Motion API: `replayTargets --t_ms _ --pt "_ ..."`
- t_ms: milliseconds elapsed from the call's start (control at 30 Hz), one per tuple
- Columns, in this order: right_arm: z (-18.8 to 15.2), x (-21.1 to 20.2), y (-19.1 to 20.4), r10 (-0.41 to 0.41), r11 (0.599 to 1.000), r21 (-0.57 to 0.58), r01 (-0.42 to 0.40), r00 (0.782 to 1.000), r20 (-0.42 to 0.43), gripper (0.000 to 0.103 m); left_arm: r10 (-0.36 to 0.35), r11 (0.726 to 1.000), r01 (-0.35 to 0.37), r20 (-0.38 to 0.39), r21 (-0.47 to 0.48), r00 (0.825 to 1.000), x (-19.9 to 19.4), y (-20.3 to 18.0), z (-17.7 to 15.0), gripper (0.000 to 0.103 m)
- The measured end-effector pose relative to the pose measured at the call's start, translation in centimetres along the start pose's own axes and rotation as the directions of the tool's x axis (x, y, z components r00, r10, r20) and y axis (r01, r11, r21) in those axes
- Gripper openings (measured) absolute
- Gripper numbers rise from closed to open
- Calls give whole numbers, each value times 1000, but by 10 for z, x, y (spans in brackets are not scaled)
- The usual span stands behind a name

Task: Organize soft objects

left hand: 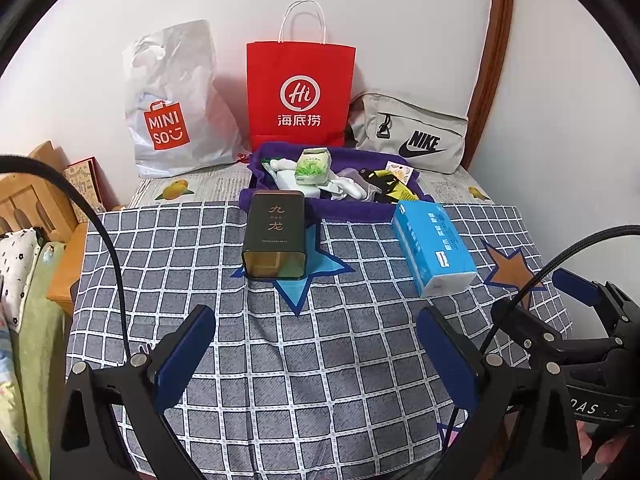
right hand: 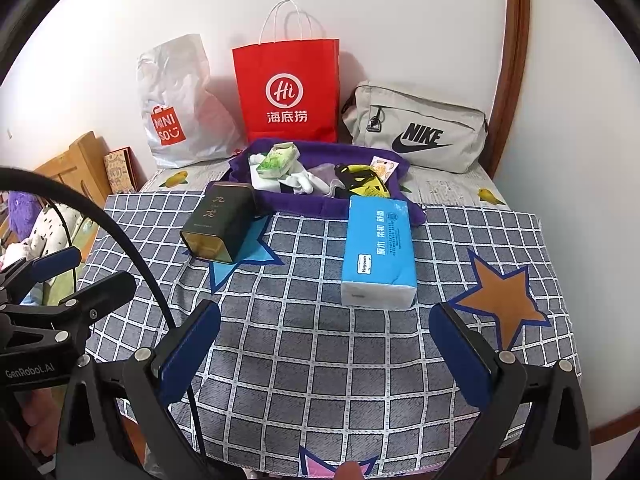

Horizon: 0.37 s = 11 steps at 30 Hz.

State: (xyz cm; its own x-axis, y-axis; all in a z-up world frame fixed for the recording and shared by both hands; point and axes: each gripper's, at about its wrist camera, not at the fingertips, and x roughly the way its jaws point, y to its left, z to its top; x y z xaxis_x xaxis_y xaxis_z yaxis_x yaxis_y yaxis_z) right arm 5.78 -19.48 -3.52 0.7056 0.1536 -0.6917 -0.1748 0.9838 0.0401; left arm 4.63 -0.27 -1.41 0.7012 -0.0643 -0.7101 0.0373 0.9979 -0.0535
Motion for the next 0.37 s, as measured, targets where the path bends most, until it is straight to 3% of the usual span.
replayTargets --t_ms 367 --pt "2 1 0 -1 1000 -2 1 1000 5 103 9 1000 -9 2 -9 1000 3 1 3 102"
